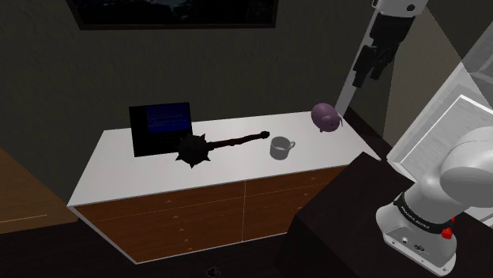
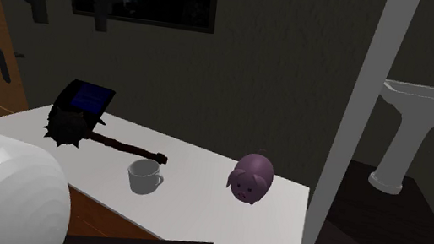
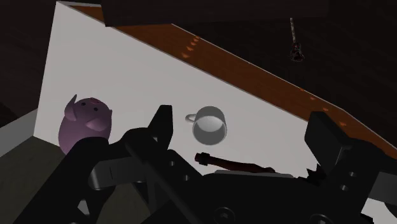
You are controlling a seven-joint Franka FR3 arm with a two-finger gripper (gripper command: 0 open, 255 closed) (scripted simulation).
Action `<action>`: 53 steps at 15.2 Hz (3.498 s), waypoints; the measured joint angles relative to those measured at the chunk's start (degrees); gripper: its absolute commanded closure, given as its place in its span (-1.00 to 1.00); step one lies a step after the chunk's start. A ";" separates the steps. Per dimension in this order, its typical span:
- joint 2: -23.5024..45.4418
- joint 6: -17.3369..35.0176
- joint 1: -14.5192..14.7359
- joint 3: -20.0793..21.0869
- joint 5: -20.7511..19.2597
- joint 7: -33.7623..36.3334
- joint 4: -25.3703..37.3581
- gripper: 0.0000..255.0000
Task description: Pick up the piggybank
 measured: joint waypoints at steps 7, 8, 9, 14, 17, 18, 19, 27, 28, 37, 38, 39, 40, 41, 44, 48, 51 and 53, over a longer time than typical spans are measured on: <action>4.28 9.31 -2.06 -3.58 -2.42 -3.53 -3.74 -1.00; 5.29 11.20 -2.46 -4.33 -2.85 -4.26 -4.37 -1.00; 5.81 12.95 -2.84 -4.99 -3.21 -4.86 -5.30 -1.00; 13.27 22.62 -4.57 -8.68 -4.66 -8.28 -6.08 -1.00; 18.46 28.46 -5.35 -10.92 -4.99 -10.46 -5.81 -1.00; 20.09 29.83 -5.62 -11.71 -5.01 -11.30 -5.25 -1.00; 21.65 31.38 -5.92 -12.58 -4.99 -12.26 -4.96 -1.00; 38.25 43.87 -6.71 -18.05 -0.59 -20.14 1.04 -1.00; 40.55 45.10 -6.86 -18.65 0.51 -21.53 2.23 -1.00; 59.68 52.21 -10.81 -19.69 12.73 -33.46 14.72 -1.00; 61.91 52.52 -11.61 -19.39 14.06 -34.63 16.65 -1.00; 64.24 52.59 -12.51 -19.04 15.32 -35.73 18.93 -1.00; 66.21 53.05 -13.32 -18.63 16.49 -36.72 20.51 -1.00; 68.44 53.16 -14.43 -18.24 17.66 -37.91 22.63 -1.00; 75.07 52.96 -17.24 -17.00 20.25 -40.05 29.76 -1.00; 83.38 52.50 -20.62 -15.47 22.58 -41.67 39.17 -1.00; 90.16 51.22 -23.39 -14.55 23.63 -42.39 47.81 -1.00; 95.34 49.48 -25.10 -14.12 23.86 -42.09 55.18 -1.00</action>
